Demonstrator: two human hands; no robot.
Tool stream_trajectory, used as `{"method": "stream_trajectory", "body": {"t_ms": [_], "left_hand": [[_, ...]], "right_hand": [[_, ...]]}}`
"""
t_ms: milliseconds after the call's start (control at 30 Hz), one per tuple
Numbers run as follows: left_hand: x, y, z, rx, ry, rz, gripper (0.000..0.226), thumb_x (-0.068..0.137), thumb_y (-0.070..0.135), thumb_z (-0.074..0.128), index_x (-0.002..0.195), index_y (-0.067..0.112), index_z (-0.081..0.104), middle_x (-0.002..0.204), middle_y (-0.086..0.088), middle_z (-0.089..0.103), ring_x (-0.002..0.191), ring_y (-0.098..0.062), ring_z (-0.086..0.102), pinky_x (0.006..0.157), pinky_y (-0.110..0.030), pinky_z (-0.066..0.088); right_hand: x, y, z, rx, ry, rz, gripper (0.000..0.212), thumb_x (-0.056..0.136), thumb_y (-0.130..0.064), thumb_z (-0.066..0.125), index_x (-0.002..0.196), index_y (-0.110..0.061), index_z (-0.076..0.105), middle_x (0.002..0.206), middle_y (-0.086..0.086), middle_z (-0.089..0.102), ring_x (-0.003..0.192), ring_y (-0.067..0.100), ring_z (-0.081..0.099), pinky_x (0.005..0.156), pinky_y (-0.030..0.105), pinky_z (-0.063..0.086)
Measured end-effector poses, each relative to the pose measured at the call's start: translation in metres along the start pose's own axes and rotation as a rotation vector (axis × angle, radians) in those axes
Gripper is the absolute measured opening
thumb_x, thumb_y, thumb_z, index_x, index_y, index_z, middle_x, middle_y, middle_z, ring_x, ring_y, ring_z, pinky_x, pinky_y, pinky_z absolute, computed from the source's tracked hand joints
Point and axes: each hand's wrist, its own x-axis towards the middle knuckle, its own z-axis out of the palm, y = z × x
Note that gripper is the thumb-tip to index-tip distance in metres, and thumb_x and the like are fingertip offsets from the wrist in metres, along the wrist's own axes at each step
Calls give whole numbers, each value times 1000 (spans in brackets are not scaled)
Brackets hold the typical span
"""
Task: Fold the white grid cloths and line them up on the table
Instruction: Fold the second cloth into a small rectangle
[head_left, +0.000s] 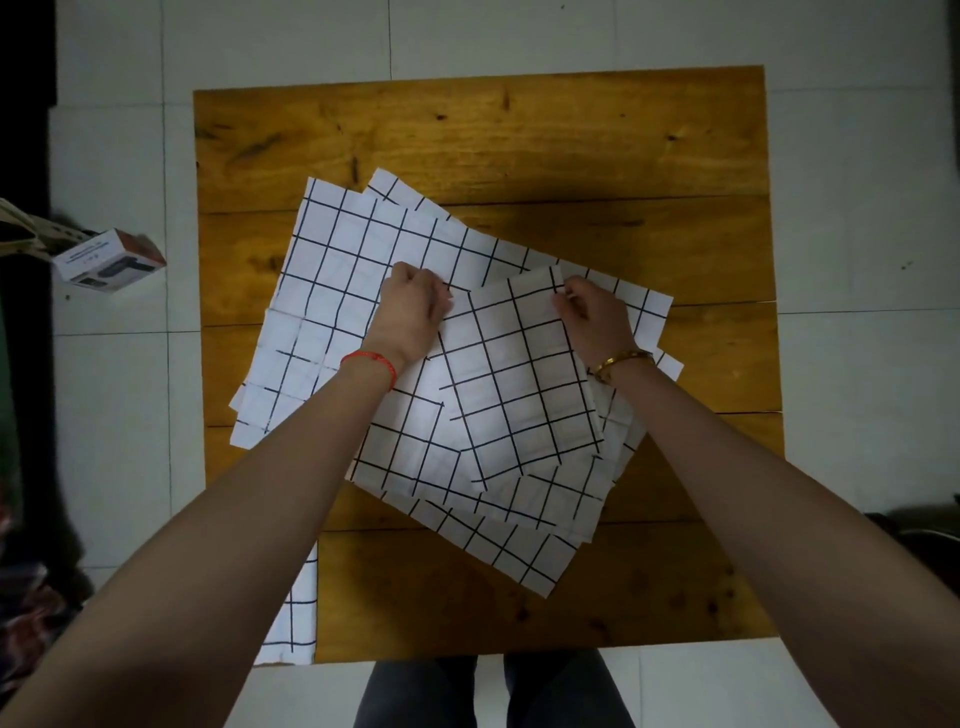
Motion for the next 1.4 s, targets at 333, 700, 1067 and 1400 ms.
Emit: {"method": "stream_trajectory", "body": {"t_ms": [333,700,1067,1400], "left_hand": [[-1,-18,-10,81,-91,50,29,91,34,60,64,32,47,84,-1,63,95,-22,52,86,-23,34],[-4,-23,-20,175,-227,-3,18,88,32,67,78,20,57,89,-8,54,78,-18,54,77,-31,46],[-17,-14,-25,-60,-27,-106,11,90,22,65,84,14,61,83,-3,70,71,-16,67,75,-24,53],[-9,5,-15,-113,208,-98,17,83,22,73,89,11,62,85,-5,66,75,-17,61,71,-28,51]], "right_hand": [[5,2,1,-24,-15,108,22,91,-21,59,102,-3,65,86,1,62,79,11,55,62,8,36],[6,1,3,-69,-27,115,19,90,-23,59,96,-6,66,88,10,68,76,14,57,69,20,41],[7,-1,7,-108,-18,128,15,91,-24,56,87,-11,63,72,1,59,68,16,55,62,24,40],[9,-7,6,-225,32,161,18,92,-22,50,90,-8,61,72,3,56,68,19,53,60,27,41]]}}
